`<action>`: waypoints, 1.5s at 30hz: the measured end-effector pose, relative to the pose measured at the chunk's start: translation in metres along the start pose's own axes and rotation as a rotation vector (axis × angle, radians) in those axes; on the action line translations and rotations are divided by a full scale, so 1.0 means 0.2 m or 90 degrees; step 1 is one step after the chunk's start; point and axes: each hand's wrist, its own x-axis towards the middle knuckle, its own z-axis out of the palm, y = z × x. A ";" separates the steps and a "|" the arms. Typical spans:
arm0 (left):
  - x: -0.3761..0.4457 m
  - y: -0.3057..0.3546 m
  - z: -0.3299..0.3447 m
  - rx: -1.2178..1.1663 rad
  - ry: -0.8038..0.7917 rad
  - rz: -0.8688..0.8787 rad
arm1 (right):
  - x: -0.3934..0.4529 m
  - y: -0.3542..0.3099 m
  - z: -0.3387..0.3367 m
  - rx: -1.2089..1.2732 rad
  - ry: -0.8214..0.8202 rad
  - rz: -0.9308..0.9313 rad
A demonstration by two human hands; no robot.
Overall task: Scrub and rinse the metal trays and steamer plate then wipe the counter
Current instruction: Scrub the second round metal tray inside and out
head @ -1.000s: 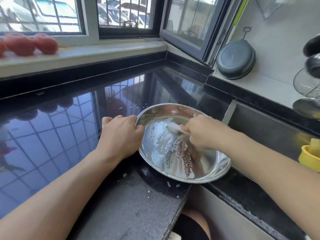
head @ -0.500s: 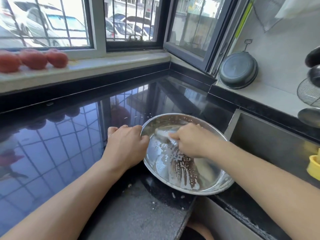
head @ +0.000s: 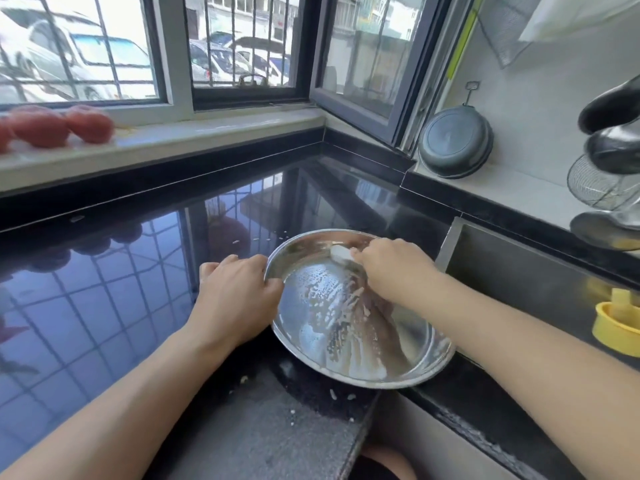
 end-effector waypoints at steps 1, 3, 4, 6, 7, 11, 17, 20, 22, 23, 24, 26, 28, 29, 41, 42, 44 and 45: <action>0.00 0.00 0.00 -0.004 0.001 -0.001 | -0.02 0.04 0.00 -0.019 -0.019 0.021; 0.00 0.00 0.01 -0.006 0.005 -0.006 | -0.06 0.12 -0.01 -0.048 -0.075 0.055; 0.00 0.00 0.01 -0.006 0.007 -0.006 | -0.08 0.16 -0.02 -0.054 -0.104 0.068; 0.00 0.00 0.02 -0.013 0.007 -0.006 | -0.08 0.20 -0.04 -0.051 -0.135 0.086; 0.00 0.00 0.02 -0.019 0.004 -0.006 | -0.07 0.20 -0.05 -0.046 -0.138 0.094; 0.00 0.00 0.02 -0.027 0.006 -0.003 | -0.03 0.11 -0.06 0.026 -0.133 0.097; 0.00 -0.01 0.02 0.004 -0.002 -0.015 | -0.03 0.07 -0.06 0.126 -0.124 0.124; -0.01 0.00 0.02 0.018 -0.008 -0.014 | -0.03 0.04 -0.04 0.115 -0.111 0.093; 0.00 0.00 0.01 0.024 -0.009 -0.017 | -0.05 0.03 -0.06 0.126 -0.147 0.063; 0.00 0.00 0.01 0.024 -0.012 -0.022 | -0.06 0.06 -0.08 0.130 -0.163 0.092; 0.00 0.00 0.01 0.024 -0.015 -0.028 | -0.07 0.11 -0.10 0.120 -0.166 0.118; -0.01 0.01 0.01 0.022 -0.012 -0.033 | -0.11 0.17 -0.10 0.089 -0.164 0.132; -0.02 0.02 0.01 0.019 -0.003 -0.036 | -0.18 0.13 -0.09 0.091 -0.182 0.069; -0.02 0.03 0.02 0.019 0.000 -0.036 | -0.21 0.09 -0.09 0.097 -0.193 0.032; -0.03 0.04 -0.01 0.053 -0.033 -0.018 | -0.30 0.06 -0.09 0.112 -0.172 0.058; -0.03 0.04 -0.01 0.052 -0.035 -0.021 | -0.26 0.10 -0.08 0.095 -0.158 0.100; -0.04 0.05 -0.02 0.045 -0.038 -0.031 | -0.19 0.12 -0.07 0.083 -0.136 0.142; -0.04 0.05 -0.02 0.042 -0.038 -0.035 | -0.16 0.10 -0.06 0.105 -0.137 0.127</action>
